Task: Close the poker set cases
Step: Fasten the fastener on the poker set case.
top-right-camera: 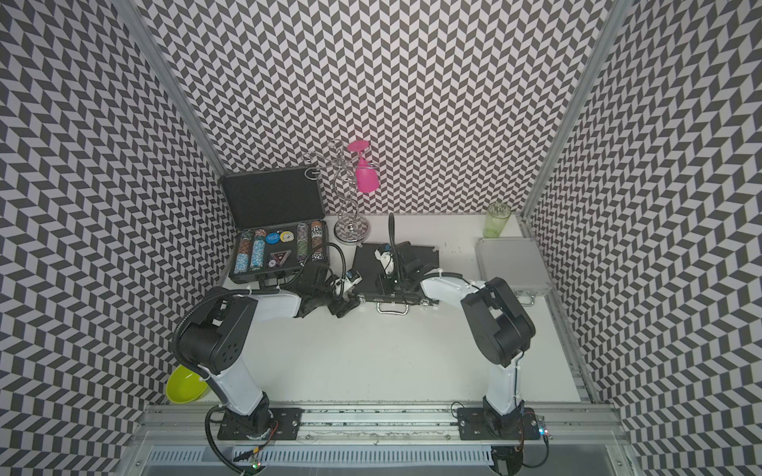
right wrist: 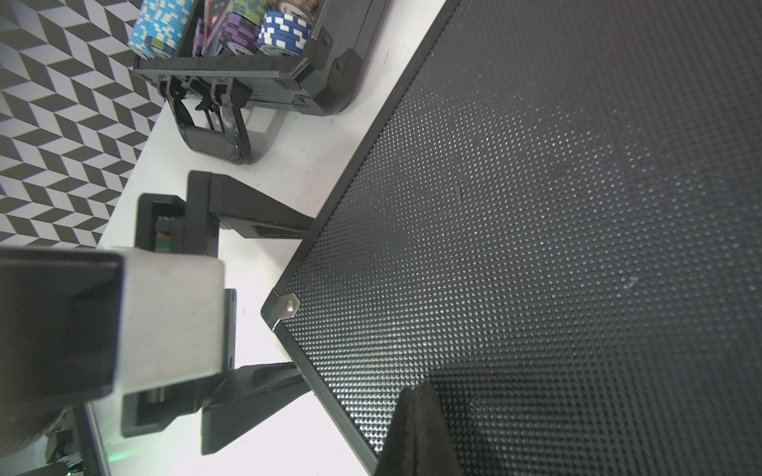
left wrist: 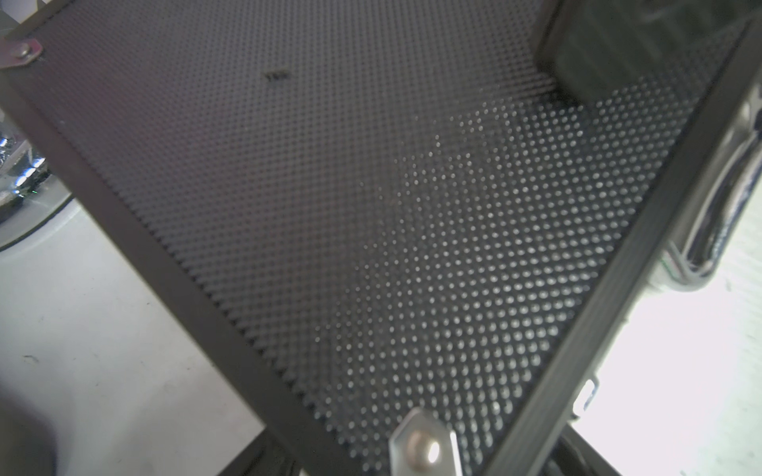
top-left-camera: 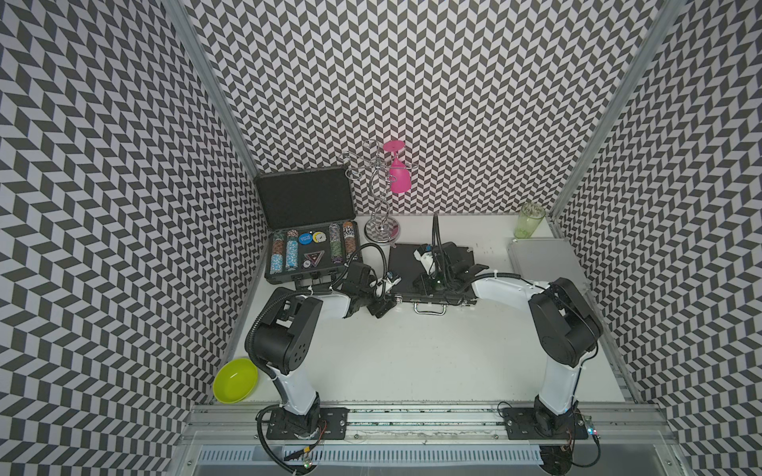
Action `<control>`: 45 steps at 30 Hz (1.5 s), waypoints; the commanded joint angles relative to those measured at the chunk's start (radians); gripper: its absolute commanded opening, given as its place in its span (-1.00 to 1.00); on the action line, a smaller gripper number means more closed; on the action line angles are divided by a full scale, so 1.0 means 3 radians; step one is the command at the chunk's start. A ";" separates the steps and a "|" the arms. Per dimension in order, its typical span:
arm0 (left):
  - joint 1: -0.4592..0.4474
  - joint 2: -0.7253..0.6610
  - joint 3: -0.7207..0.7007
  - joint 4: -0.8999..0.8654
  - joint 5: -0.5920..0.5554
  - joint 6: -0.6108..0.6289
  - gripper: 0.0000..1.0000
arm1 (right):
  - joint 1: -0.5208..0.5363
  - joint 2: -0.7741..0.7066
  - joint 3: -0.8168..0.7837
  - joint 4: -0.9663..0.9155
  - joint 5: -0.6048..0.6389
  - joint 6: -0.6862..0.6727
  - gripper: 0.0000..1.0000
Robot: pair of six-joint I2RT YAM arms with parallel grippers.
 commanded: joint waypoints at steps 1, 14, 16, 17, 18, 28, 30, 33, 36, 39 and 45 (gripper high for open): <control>-0.0034 0.0042 0.0166 0.0046 -0.0081 0.0046 0.65 | -0.0025 0.0294 -0.0218 -0.0533 0.0220 -0.0060 -0.95; -0.0041 0.0157 0.0259 -0.0056 -0.0086 0.0083 -0.09 | -0.0026 0.0293 -0.0252 -0.0548 0.0242 -0.0090 -0.96; -0.0041 0.0162 0.0264 -0.0058 -0.0094 0.0073 -0.10 | -0.0024 0.0297 -0.0244 -0.0543 0.0233 -0.0083 -0.96; -0.0038 0.0162 0.0263 -0.0065 -0.0087 0.0071 -0.10 | -0.0023 0.0297 -0.0246 -0.0548 0.0230 -0.0080 -0.96; -0.0038 0.0155 0.0264 -0.0072 -0.0079 0.0067 -0.10 | -0.0025 0.0299 -0.0241 -0.0548 0.0228 -0.0081 -0.96; -0.0025 -0.0103 0.0295 -0.0286 -0.0236 -0.0265 0.33 | -0.0034 0.0205 -0.0235 -0.0644 0.0291 -0.0099 -0.96; -0.0023 -0.0195 0.0355 -0.0387 -0.0330 -0.0385 0.35 | -0.0042 0.0151 -0.0244 -0.0658 0.0286 -0.0094 -0.96; -0.0015 -0.0343 0.0458 -0.0565 -0.0550 -0.0605 0.38 | -0.0095 -0.0006 -0.0292 -0.0633 0.0185 -0.0037 -0.93; -0.0014 -0.0529 0.0552 -0.0722 -0.0686 -0.0710 0.39 | -0.0182 -0.0221 -0.0352 -0.0632 0.0149 0.0026 -0.86; -0.0075 -0.0738 0.0595 -0.0695 -0.0606 -0.0823 0.38 | -0.0299 -0.0433 -0.0428 -0.0645 0.0158 0.0077 -0.78; -0.0706 -0.0821 0.0796 -0.0580 -0.0525 -0.0832 0.99 | -0.0582 -0.1073 -0.0820 -0.0542 0.0336 0.0332 -0.35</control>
